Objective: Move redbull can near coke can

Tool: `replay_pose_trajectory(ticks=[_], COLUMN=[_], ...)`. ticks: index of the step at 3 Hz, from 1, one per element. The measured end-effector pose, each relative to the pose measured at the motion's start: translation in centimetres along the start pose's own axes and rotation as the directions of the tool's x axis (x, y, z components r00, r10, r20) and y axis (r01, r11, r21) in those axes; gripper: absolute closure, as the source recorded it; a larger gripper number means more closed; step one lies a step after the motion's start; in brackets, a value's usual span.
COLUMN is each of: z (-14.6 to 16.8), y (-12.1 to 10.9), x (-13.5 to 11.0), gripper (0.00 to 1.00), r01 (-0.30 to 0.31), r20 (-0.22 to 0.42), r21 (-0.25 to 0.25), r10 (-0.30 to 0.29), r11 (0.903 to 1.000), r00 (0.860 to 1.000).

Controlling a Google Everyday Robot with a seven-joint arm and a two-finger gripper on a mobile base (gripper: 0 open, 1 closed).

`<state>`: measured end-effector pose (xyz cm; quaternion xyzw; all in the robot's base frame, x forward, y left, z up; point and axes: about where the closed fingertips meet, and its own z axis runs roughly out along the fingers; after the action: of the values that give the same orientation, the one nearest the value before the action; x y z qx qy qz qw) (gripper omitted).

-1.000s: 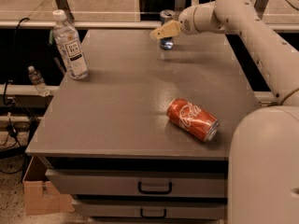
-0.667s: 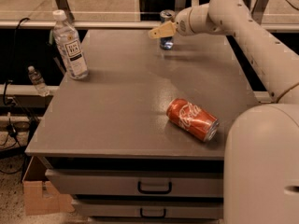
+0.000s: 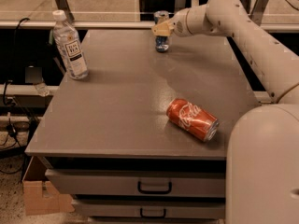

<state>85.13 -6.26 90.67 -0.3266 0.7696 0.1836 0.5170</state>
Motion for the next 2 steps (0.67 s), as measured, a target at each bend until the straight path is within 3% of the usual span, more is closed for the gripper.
replay_pose_trajectory(ticks=[1,2], z=[-0.8,-2.7], y=[0.8,3.2], x=[-1.1,-2.0], gripper=[0.88,1.0], r01=[0.008,0.041], r20=[0.028,0.049], r21=[-0.032,-0.108], r10=[-0.007,-0.035], r11=[0.9995,0.9934], r00=[1.0,0.998])
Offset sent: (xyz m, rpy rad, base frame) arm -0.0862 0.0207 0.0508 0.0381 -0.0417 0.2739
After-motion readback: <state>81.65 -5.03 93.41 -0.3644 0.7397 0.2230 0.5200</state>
